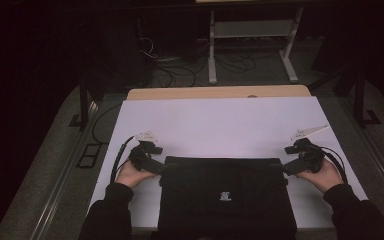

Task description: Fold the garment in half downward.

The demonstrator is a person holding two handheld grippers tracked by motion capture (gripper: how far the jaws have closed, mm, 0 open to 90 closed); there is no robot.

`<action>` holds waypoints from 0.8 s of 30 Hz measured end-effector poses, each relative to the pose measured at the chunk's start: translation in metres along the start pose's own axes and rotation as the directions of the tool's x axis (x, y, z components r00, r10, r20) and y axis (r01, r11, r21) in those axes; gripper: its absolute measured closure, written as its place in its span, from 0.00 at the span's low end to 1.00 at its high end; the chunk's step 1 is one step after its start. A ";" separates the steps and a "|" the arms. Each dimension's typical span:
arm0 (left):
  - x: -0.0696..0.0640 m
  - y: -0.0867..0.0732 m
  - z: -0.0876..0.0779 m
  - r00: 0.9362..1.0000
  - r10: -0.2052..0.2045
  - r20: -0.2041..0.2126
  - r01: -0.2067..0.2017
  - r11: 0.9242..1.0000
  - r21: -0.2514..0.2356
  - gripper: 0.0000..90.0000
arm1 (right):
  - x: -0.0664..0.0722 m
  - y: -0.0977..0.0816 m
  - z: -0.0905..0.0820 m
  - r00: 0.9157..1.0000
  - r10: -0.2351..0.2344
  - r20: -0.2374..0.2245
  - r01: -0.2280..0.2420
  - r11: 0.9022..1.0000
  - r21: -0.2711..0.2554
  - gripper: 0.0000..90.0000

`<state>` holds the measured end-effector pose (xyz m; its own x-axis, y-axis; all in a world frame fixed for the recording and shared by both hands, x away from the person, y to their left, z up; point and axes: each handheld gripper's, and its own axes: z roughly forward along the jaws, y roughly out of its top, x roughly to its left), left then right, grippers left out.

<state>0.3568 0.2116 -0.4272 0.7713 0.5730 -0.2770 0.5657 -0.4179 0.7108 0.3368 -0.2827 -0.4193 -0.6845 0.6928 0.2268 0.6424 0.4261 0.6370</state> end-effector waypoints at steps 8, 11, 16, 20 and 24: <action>0.010 -0.003 0.009 1.000 -0.007 0.013 0.007 1.000 0.005 0.00 | -0.007 -0.004 0.006 1.000 0.003 -0.008 -0.003 1.000 0.012 0.06; 0.013 -0.003 0.010 1.000 -0.006 0.010 0.006 1.000 -0.004 0.05 | -0.010 -0.005 0.007 1.000 0.009 -0.015 -0.008 1.000 0.009 0.11; 0.018 -0.005 0.012 1.000 -0.016 0.012 0.016 1.000 0.000 0.11 | -0.016 -0.006 0.008 1.000 0.019 -0.015 -0.019 1.000 0.008 0.17; 0.024 -0.006 0.012 0.999 -0.033 0.004 0.033 0.999 0.002 0.15 | -0.021 -0.007 0.011 0.999 0.018 -0.026 -0.017 1.000 0.018 0.26; 0.029 -0.009 0.011 0.999 -0.045 0.010 0.045 0.999 0.004 0.21 | -0.023 -0.007 0.013 0.999 0.019 -0.032 -0.018 1.000 0.024 0.34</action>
<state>0.3776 0.2242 -0.4485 0.7482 0.5838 -0.3152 0.6008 -0.3947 0.6951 0.3526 -0.2936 -0.4384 -0.6830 0.6818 0.2620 0.6626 0.4274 0.6151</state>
